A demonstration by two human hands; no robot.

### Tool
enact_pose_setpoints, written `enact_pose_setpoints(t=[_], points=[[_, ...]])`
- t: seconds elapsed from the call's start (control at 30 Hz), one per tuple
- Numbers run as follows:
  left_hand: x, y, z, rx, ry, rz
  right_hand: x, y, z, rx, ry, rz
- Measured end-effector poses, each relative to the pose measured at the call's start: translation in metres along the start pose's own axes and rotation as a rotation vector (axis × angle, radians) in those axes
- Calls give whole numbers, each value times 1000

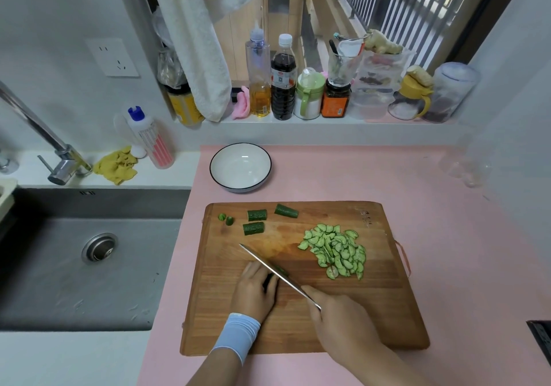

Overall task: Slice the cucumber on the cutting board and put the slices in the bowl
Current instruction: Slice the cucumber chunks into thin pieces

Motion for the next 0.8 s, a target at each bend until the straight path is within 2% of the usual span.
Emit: enact_pose_setpoints(t=[0.37, 0.8], points=[[0, 5, -3, -32, 9, 5, 23, 5, -3, 103, 80, -29], [-3, 2, -1, 21, 5, 29, 13, 4, -7, 44, 0, -9]])
Point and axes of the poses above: each hand's wrist, its own x-axis towards the middle knuckle, its own z-axis out of the back of the hand, y = z × x, the point moved 3 cm from there along x, towards the middle knuckle, and after that the axes turned 4 degrees about x, right-handed, at the moved point
